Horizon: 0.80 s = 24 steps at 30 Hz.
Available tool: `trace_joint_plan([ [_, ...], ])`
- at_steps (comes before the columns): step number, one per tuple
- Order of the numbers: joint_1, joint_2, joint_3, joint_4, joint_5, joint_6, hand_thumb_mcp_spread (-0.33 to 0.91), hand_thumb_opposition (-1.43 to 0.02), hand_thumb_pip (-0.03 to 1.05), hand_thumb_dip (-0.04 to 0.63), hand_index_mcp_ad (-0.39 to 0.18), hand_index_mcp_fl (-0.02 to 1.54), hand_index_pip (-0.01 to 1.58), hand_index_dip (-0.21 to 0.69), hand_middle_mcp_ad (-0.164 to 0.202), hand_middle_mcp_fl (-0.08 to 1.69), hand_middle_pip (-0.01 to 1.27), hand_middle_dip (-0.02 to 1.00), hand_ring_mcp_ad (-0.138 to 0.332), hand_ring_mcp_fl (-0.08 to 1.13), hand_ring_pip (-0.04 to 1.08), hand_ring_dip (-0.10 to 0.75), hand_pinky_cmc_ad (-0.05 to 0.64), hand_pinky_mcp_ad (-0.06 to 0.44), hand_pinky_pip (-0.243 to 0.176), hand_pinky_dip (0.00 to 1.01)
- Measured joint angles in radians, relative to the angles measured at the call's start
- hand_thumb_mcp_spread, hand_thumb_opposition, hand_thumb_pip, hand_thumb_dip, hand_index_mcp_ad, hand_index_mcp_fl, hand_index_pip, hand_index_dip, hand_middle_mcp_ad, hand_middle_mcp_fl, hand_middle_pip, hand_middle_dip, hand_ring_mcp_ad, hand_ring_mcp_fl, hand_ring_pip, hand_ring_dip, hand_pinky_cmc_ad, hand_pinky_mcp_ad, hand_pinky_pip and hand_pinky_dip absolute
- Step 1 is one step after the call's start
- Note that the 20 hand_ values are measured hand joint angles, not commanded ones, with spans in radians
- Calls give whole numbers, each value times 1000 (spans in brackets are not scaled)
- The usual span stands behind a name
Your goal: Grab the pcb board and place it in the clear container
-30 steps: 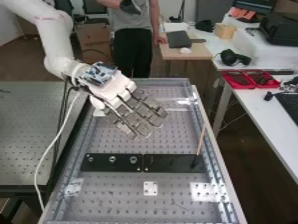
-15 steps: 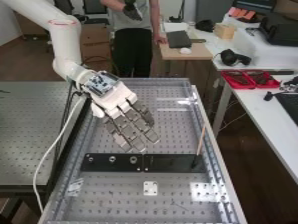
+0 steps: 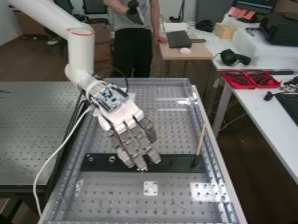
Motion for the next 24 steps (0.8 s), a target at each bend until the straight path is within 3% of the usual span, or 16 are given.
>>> trace_joint_plan([
  [8, 18, -45, 34, 24, 90, -51, 319, -813, 679, 223, -24, 7, 1478, 204, 141, 2, 145, 115, 194, 0, 96, -33, 278, 195, -126, 663],
  [16, 27, -76, 60, 19, 125, -60, 319, -810, 682, 223, -24, 0, 1501, 209, 138, 0, 148, 126, 194, 0, 94, -33, 279, 195, -126, 679],
  [24, 32, -120, 104, -40, 177, -7, 316, -808, 682, 223, -24, 2, 1504, 209, 138, 2, 143, 126, 195, 0, 108, -33, 297, 195, -126, 749],
])
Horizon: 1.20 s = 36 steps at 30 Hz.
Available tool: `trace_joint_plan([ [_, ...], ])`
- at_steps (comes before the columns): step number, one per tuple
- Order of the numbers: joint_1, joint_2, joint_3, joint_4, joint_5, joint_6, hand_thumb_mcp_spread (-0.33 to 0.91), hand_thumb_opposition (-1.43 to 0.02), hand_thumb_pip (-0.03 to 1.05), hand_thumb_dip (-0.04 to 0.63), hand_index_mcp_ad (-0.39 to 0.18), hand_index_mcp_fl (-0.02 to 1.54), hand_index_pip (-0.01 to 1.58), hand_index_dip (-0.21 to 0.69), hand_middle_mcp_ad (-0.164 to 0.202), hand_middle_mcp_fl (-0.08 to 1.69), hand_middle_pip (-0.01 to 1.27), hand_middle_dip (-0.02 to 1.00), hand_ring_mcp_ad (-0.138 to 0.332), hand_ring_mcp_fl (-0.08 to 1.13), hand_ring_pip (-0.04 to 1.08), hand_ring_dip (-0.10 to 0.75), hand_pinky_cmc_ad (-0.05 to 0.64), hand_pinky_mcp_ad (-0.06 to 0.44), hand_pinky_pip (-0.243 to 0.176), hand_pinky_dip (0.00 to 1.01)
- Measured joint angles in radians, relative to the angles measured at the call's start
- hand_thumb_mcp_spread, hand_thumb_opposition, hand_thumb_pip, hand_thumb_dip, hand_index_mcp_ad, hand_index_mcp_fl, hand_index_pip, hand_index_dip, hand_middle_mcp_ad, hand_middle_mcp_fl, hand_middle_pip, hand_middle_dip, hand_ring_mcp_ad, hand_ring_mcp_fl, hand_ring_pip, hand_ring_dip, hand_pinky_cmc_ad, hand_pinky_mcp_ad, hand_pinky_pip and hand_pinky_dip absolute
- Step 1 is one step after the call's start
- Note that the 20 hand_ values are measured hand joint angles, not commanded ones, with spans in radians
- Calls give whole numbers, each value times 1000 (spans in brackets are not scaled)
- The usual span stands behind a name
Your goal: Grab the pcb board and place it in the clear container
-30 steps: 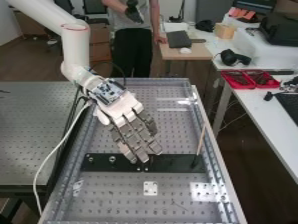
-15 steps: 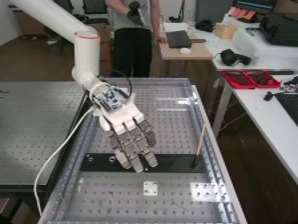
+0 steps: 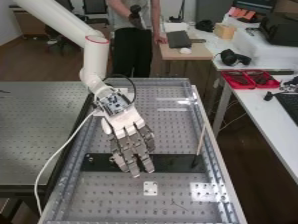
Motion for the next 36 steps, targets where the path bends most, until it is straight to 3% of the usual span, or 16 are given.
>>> trace_joint_plan([
  [2, 1, -18, 15, -26, 16, 38, 312, -808, 679, 223, -24, 5, 1508, 209, 138, 17, 143, 126, 195, 0, 108, -33, 297, 195, -126, 763],
  [6, 2, -32, 22, -31, 32, 61, 312, -810, 679, 223, -24, 23, 1510, 209, 138, 14, 140, 126, 192, -2, 131, -33, 298, 195, -126, 778],
  [15, -1, -36, 13, 5, 20, 52, 316, -808, 679, 223, -24, 21, 1510, 209, 138, 16, 140, 126, 192, 0, 138, -33, 305, 195, -126, 813],
  [26, -12, -35, -9, 60, -20, 3, 316, -808, 679, 223, -24, 21, 1525, 209, 138, 17, 140, 126, 192, 0, 138, -33, 314, 199, -126, 813],
  [36, -19, -39, -7, 68, -26, -8, 316, -808, 679, 223, -24, 24, 1541, 209, 138, 23, 140, 126, 192, 0, 138, -33, 314, 195, -126, 813],
])
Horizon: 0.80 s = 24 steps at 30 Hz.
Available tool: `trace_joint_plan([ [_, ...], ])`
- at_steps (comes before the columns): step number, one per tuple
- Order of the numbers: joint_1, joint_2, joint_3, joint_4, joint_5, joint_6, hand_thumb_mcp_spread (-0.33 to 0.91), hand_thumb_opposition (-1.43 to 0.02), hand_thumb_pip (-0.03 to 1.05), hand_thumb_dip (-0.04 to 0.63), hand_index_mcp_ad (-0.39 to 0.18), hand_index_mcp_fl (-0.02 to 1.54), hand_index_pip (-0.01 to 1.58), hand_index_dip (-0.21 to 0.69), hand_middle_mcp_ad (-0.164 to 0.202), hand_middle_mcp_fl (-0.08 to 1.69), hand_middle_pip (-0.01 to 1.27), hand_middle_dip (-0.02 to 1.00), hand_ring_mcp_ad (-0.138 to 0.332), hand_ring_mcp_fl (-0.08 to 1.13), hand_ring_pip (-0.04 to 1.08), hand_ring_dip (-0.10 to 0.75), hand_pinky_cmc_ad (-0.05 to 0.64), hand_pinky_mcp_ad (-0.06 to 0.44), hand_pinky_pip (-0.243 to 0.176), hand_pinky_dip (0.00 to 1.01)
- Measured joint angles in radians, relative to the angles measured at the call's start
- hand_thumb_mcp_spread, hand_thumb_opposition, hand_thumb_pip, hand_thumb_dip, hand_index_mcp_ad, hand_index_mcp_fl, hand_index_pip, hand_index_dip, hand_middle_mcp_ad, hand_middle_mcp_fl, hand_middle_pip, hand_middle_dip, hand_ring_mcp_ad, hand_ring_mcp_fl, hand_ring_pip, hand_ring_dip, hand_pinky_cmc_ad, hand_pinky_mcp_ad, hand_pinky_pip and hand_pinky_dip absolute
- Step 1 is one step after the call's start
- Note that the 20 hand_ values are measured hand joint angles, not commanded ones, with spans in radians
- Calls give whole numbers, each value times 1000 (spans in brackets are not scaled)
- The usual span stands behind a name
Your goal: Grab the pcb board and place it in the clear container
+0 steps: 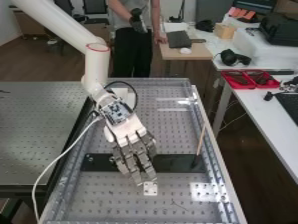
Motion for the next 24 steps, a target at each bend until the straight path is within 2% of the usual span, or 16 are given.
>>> trace_joint_plan([
  [5, -5, -17, 17, -32, 5, 18, 316, -810, 679, 220, -24, 38, 1541, 209, 138, 23, 140, 126, 192, 0, 138, -33, 314, 199, -126, 813],
  [24, -13, -44, 32, -61, 10, 39, 316, -810, 679, 223, -24, 38, 1539, 209, 138, 24, 143, 140, 190, 0, 136, -33, 314, 201, -126, 813],
])
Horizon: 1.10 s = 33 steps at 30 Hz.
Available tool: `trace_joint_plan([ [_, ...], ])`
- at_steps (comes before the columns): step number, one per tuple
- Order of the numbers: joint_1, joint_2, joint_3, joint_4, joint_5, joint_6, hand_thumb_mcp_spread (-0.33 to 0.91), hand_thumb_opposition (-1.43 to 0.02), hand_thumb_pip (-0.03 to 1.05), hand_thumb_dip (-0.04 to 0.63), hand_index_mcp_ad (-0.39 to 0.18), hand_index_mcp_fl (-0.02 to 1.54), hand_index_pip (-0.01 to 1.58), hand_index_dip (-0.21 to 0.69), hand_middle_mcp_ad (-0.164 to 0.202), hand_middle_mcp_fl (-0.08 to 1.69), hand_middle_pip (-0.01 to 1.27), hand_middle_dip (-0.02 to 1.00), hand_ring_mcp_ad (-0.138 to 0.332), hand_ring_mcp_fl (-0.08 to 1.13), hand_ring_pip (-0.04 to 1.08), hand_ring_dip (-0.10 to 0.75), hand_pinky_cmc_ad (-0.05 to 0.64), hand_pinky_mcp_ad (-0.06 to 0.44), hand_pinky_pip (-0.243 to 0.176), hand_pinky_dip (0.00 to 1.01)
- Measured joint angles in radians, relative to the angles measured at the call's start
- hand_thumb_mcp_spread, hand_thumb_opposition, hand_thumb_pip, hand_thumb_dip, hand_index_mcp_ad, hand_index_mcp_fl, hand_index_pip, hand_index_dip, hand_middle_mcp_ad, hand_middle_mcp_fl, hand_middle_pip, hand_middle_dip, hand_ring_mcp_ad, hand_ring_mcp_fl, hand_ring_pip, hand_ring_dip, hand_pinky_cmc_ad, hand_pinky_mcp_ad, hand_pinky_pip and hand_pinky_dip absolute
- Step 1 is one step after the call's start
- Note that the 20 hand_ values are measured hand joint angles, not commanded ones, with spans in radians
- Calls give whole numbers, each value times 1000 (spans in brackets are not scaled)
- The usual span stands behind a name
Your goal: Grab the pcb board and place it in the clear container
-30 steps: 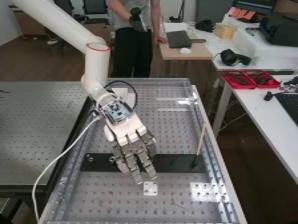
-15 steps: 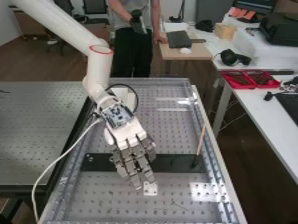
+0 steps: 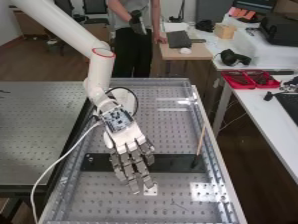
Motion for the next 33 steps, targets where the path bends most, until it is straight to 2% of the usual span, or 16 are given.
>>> trace_joint_plan([
  [2, 0, 3, -5, 13, -2, -9, 316, -810, 679, 223, -21, 37, 1539, 209, 126, 24, 143, 140, 190, 0, 136, -33, 314, 202, -126, 813],
  [6, 0, 11, -15, 34, -6, -32, 316, -810, 679, 223, -24, 24, 1527, 211, 124, 24, 143, 140, 190, 0, 138, -33, 314, 199, -126, 813],
  [13, -1, 10, -19, 12, -15, -13, 316, -810, 679, 223, -24, 16, 1499, 182, 124, 24, 143, 140, 194, 0, 136, -33, 314, 199, -126, 813],
  [33, -20, -10, 2, 1, -51, -34, 316, -810, 679, 223, -24, 14, 1487, 164, 124, 24, 143, 140, 194, 0, 136, -33, 314, 197, -126, 813],
])
